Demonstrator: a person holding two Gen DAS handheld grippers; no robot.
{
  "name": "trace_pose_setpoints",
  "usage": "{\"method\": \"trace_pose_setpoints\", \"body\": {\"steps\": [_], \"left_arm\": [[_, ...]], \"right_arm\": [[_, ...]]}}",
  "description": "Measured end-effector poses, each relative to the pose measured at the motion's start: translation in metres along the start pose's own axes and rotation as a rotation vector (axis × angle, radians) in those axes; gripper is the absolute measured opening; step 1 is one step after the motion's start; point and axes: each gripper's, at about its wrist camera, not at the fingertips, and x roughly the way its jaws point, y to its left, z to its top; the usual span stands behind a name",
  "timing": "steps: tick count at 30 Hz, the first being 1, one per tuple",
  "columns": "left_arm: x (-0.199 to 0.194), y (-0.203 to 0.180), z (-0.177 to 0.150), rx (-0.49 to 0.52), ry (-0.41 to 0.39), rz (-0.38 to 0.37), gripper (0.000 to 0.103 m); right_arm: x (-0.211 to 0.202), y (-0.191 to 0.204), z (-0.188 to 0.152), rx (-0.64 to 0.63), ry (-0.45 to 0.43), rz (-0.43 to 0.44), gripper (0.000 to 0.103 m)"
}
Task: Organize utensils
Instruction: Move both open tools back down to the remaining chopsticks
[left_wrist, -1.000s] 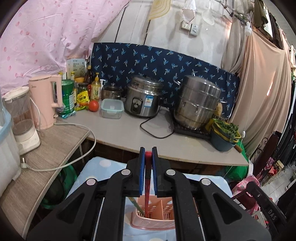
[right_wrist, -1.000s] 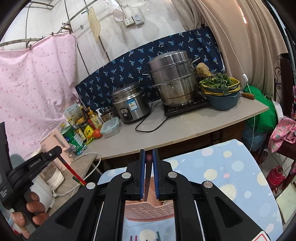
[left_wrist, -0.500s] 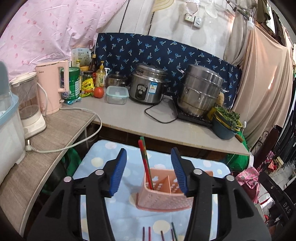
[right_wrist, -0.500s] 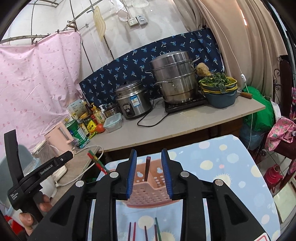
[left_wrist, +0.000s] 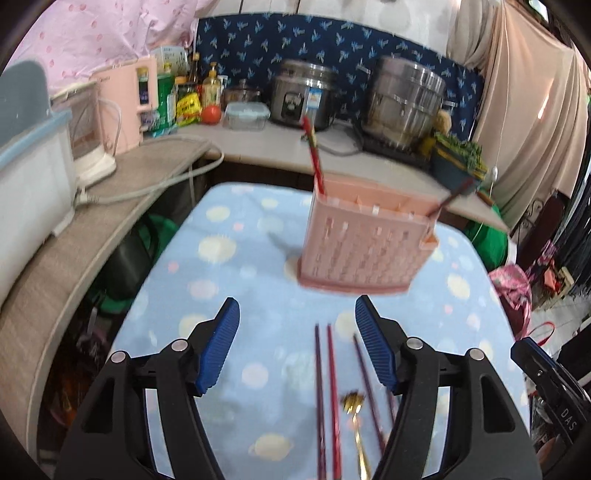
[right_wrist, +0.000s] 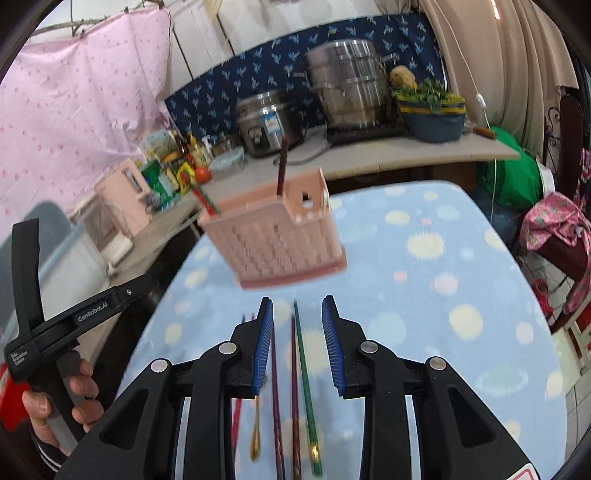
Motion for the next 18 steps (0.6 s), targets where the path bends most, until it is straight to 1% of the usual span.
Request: {"method": "trace_pose_setpoints", "body": {"steps": [4, 8, 13, 18], "left_arm": [[0.007, 0.005, -0.036, -0.002, 0.069, 0.005, 0.062], [0.007, 0.006, -0.064, 0.03, 0.1, 0.032, 0.062], [0.006, 0.01, -0.087, 0.044, 0.136, 0.044, 0.062], [0.007, 0.013, -0.107, 0.04, 0.171, 0.046, 0.062]], "right_arm": [[0.002, -0.007, -0.039, -0.01, 0.073, -0.02, 0.027], [0.007, -0.009, -0.068, -0.027, 0.126, -0.043, 0.027], [0.016, -0.013, -0.096, -0.028, 0.192, -0.044, 0.027], [0.024, -0.007, -0.115, -0.068, 0.221, -0.068, 0.026]]}}
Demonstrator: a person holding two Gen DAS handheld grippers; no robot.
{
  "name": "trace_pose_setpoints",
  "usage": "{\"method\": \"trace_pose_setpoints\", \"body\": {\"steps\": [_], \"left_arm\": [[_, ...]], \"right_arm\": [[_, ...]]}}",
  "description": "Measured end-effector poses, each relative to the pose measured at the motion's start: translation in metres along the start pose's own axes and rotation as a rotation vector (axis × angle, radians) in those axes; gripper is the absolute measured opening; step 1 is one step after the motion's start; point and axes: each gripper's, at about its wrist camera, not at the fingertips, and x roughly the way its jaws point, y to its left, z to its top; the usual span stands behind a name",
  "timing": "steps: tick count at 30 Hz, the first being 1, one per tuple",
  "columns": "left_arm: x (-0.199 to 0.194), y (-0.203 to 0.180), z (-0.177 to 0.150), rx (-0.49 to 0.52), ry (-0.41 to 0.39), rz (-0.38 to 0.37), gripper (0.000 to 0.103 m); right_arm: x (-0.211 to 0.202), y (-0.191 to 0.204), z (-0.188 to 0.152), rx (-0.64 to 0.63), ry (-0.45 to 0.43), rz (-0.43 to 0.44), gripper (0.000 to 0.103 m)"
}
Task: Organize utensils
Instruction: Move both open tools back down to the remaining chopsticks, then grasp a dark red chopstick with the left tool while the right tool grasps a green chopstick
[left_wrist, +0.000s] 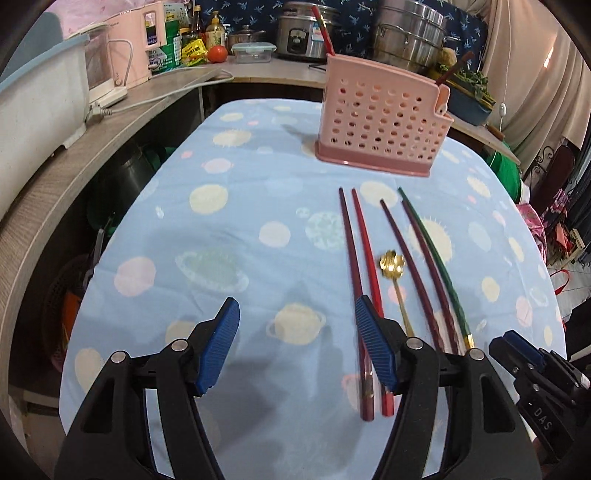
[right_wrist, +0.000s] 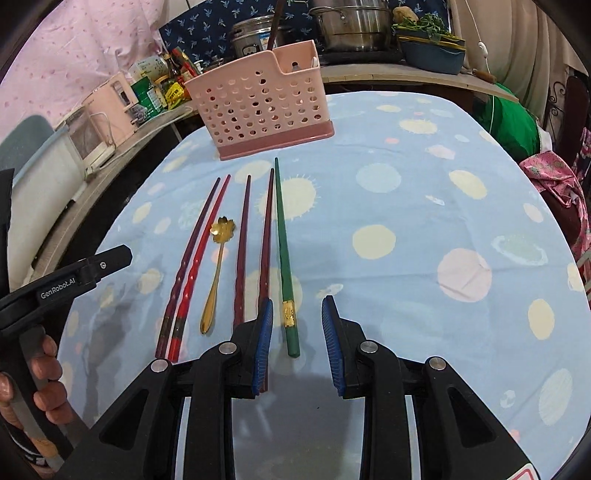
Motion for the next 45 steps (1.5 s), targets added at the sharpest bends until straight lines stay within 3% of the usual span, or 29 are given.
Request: {"method": "trace_pose_setpoints", "body": {"steps": [15, 31, 39, 43, 45], "left_arm": [[0.007, -0.008, -0.029, 0.032, 0.065, -0.018, 0.062], [0.017, -0.025, -0.046, 0.082, 0.113, -0.036, 0.062], [0.018, -0.026, -0.048, 0.099, 0.1, -0.025, 0.061], [0.017, -0.026, -0.049, 0.106, 0.094, -0.022, 0.055], [0.016, -0.026, -0.049, 0.109, 0.092, -0.025, 0.047]], "right_arm": [[0.02, 0.005, -0.012, -0.049, 0.037, -0.035, 0.008], [0.02, 0.006, -0.015, -0.06, 0.028, -0.049, 0.008], [0.02, 0.006, -0.014, -0.06, 0.028, -0.049, 0.008], [0.02, 0.007, -0.014, -0.06, 0.028, -0.049, 0.008], [0.02, 0.006, -0.014, -0.06, 0.028, -0.049, 0.008]]}}
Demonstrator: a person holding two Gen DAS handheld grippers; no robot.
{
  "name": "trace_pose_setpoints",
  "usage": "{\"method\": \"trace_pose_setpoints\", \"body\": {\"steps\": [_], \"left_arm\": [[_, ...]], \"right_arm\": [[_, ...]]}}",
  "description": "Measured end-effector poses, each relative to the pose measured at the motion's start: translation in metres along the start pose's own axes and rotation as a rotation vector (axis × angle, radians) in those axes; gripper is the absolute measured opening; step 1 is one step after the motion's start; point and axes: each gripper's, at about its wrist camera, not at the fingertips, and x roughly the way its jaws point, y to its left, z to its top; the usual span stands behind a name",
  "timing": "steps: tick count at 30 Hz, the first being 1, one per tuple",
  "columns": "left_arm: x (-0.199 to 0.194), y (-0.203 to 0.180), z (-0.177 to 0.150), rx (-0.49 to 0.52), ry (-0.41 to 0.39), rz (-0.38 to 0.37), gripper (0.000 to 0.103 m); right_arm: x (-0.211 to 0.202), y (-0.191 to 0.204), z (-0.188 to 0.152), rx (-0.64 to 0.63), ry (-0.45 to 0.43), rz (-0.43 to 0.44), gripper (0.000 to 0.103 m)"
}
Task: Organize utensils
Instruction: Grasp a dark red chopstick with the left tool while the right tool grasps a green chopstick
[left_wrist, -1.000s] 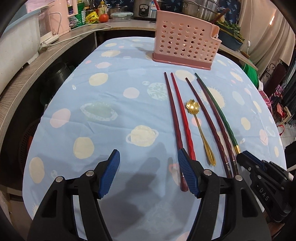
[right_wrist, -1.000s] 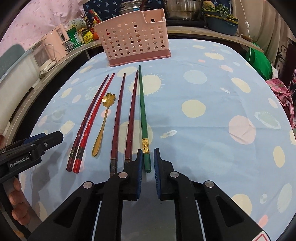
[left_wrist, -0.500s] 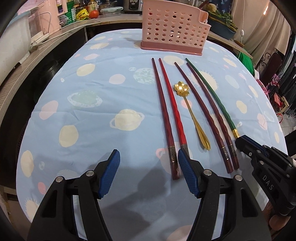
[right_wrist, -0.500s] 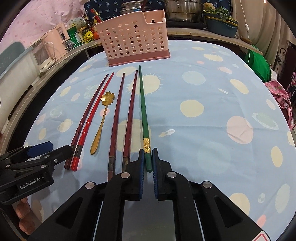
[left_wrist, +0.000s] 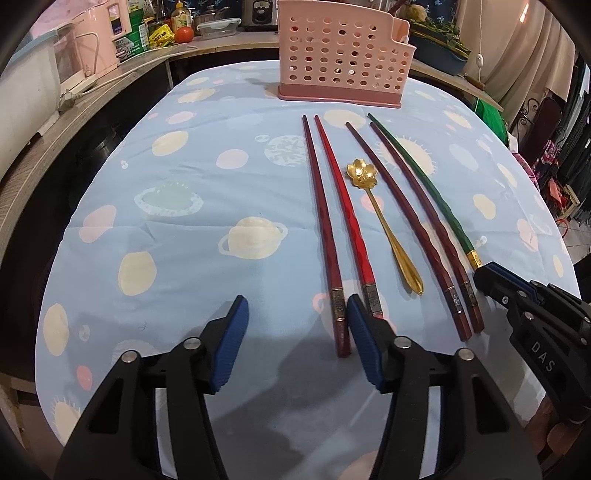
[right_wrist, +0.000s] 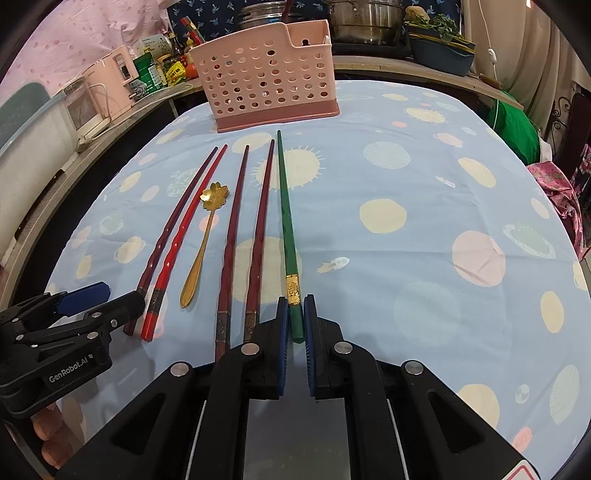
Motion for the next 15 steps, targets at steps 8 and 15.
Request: {"method": "trace_pose_setpoints", "body": {"steps": [8, 15], "left_arm": [[-0.0023, -0.0039, -0.0012, 0.02, 0.0, -0.019, 0.011], [-0.0025, -0.0065, -0.0016, 0.029, 0.008, -0.025, 0.007]], "right_arm": [[0.0, -0.0002, 0.0003, 0.0, 0.0, 0.0, 0.008], [-0.0004, 0.0, -0.0001, 0.005, 0.002, 0.003, 0.008]]}}
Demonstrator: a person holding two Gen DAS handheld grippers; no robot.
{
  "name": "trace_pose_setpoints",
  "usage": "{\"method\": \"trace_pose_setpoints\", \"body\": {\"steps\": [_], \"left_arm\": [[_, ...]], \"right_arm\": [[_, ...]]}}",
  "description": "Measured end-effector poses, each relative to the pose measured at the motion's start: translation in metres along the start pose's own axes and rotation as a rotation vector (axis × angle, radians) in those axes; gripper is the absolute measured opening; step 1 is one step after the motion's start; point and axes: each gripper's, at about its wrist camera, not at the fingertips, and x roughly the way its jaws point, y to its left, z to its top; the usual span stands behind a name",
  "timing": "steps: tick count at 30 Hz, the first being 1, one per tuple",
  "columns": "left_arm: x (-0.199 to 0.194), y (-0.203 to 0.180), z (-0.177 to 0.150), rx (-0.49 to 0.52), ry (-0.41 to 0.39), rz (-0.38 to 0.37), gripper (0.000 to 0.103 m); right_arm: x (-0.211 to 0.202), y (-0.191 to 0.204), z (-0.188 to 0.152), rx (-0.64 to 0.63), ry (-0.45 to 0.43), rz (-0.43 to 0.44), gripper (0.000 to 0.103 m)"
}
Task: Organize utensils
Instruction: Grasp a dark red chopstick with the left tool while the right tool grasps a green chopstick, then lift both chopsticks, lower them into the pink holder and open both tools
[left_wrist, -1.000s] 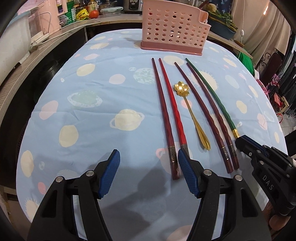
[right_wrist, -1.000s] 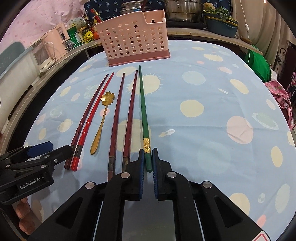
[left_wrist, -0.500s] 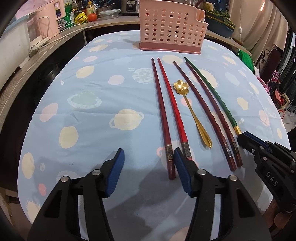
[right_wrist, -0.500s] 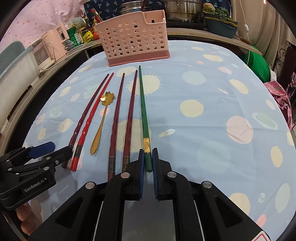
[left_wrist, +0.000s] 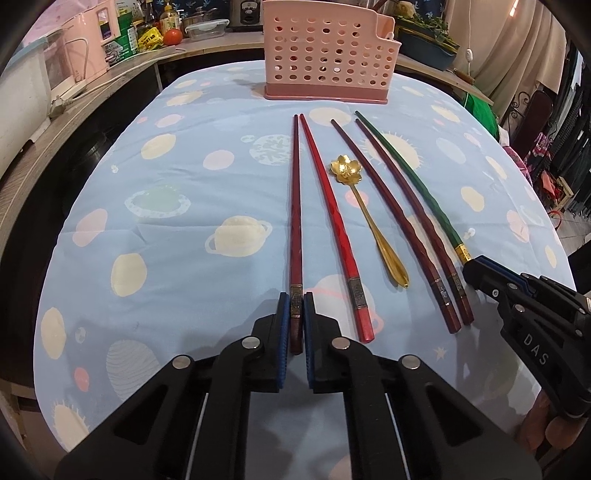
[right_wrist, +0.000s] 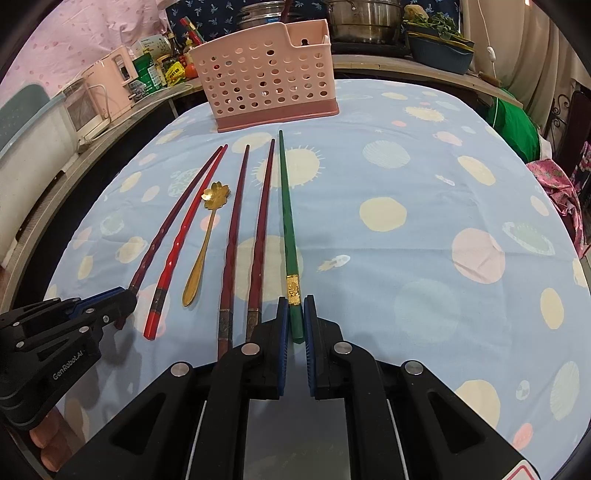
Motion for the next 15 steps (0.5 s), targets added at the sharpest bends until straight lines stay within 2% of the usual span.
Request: {"method": "trace_pose_setpoints", "body": {"steps": [9, 15], "left_arm": [[-0.003, 0.001, 0.002, -0.013, 0.012, -0.009, 0.007], [-0.018, 0.003, 0.007, -0.035, -0.009, -0.028, 0.007]], "right_arm": [[-0.012, 0.004, 0.002, 0.002, -0.016, 0.017, 0.007], [-0.03, 0.006, 0.011, 0.02, -0.043, 0.042, 0.007]]}}
